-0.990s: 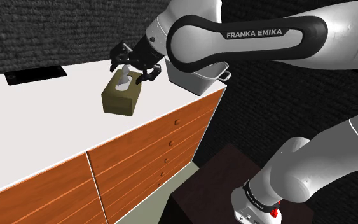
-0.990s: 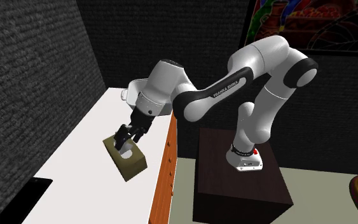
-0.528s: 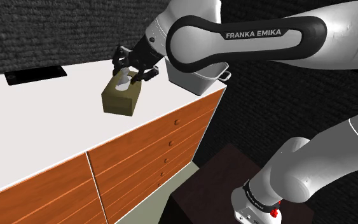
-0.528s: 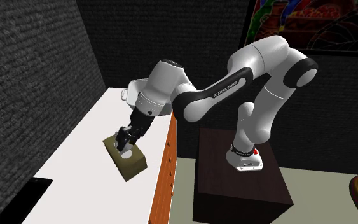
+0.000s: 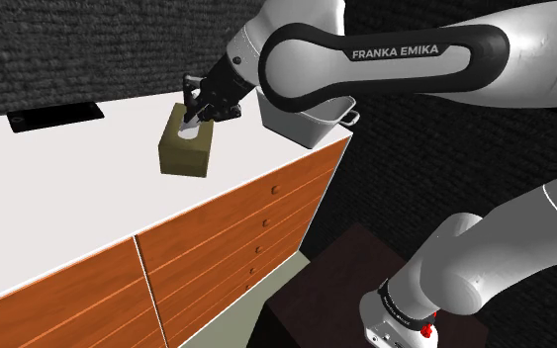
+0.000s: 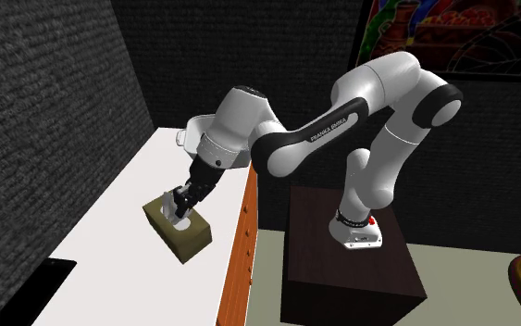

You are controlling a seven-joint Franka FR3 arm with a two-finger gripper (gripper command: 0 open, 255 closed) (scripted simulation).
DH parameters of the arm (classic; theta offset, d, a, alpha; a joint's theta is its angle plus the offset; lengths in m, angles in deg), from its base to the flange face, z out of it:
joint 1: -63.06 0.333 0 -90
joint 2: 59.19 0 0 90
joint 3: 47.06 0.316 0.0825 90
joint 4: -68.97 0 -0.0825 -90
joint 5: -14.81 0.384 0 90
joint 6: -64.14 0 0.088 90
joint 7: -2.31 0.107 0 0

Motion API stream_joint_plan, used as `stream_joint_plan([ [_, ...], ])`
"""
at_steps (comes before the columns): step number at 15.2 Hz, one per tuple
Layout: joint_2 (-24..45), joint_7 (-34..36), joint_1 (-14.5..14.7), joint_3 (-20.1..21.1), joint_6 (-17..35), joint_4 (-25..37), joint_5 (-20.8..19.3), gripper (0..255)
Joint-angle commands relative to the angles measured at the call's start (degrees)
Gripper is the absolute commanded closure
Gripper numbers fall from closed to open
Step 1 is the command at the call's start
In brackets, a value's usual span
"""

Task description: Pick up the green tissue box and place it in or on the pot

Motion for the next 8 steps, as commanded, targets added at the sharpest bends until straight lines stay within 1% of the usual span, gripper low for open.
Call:
stream_joint_plan([
  [1, 0.1, -0.1, 0.1, 0.0, -0.1, -0.1, 0.0, 255],
  [8, -0.8, 1.2, -0.5, -0.3, -5.5, 4.5, -1.1, 255],
])
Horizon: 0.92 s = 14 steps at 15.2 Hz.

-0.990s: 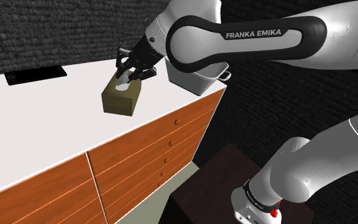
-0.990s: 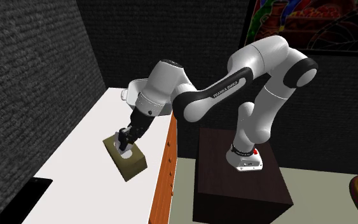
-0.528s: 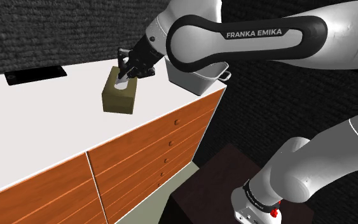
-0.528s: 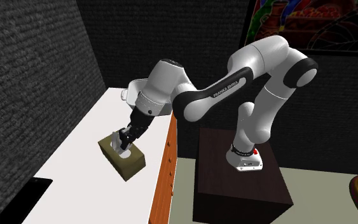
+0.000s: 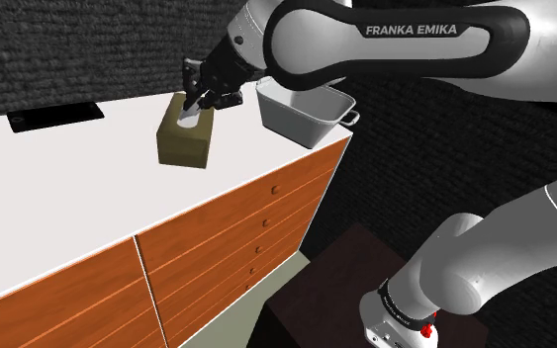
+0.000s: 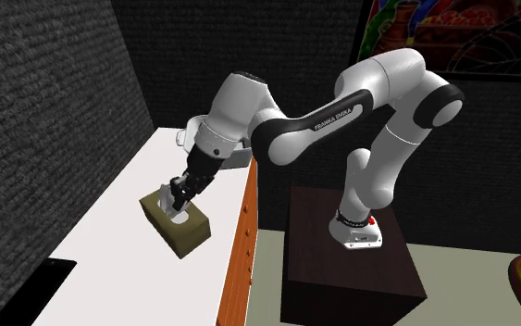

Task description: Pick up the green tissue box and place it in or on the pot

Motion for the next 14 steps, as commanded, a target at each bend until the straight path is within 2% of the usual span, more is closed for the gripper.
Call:
stream_joint_plan([
  [1, -0.2, 0.4, -0.2, -0.1, -1.6, 1.4, -0.4, 255],
  [14, 0.1, 2.7, -1.1, -0.5, -11.3, 11.6, -2.4, 255],
])
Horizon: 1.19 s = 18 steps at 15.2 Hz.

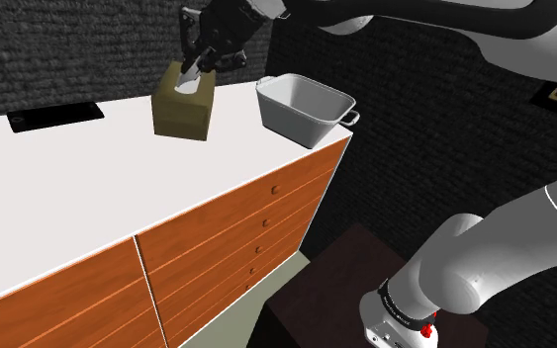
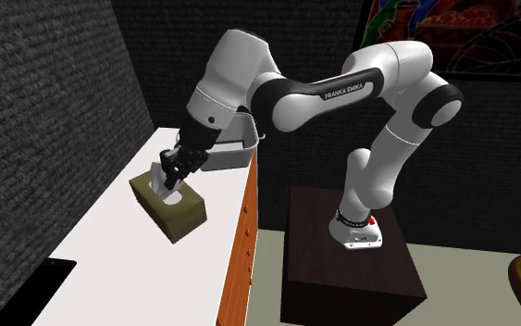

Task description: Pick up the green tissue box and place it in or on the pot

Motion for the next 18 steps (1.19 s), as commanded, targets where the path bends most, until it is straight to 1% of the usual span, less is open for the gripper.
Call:
stream_joint_plan([
  [1, 0.2, 0.3, -0.1, -0.1, -1.4, 1.6, -0.3, 255],
  [16, 3.6, 3.2, -1.0, 0.1, -13.0, 16.6, -3.1, 255],
  [17, 3.7, 3.3, -1.0, 0.1, -13.1, 16.9, -3.2, 255],
  [18, 2.6, 1.7, -1.3, -1.1, -13.7, 16.1, -2.1, 255],
])
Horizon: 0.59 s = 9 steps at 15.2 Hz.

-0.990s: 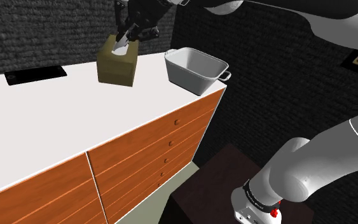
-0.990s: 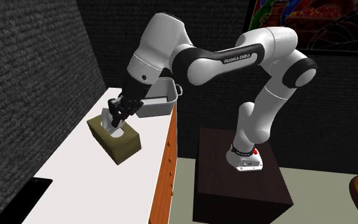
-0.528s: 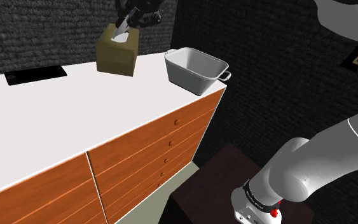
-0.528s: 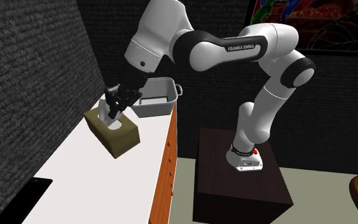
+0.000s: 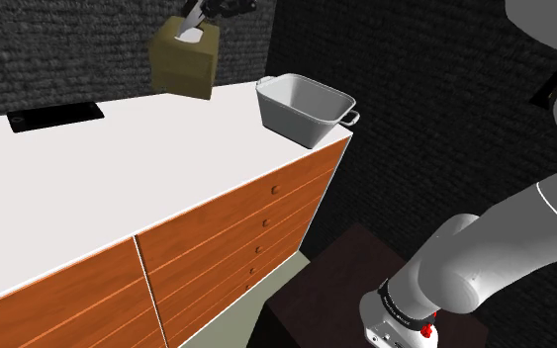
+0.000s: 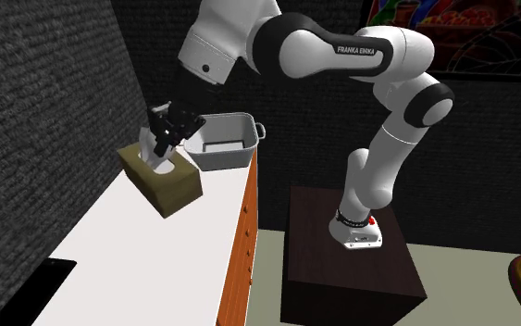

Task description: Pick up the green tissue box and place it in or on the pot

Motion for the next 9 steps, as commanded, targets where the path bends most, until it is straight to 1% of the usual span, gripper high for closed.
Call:
stream_joint_plan([
  [1, -1.3, -2.6, -0.5, -1.9, -1.0, -0.8, 1.6, 255],
  [5, -4.5, -8.6, -1.7, -6.6, -3.6, -2.8, 4.8, 255],
  [9, -6.6, -14.1, -2.8, -11.3, -6.6, -3.5, 6.9, 255],
])
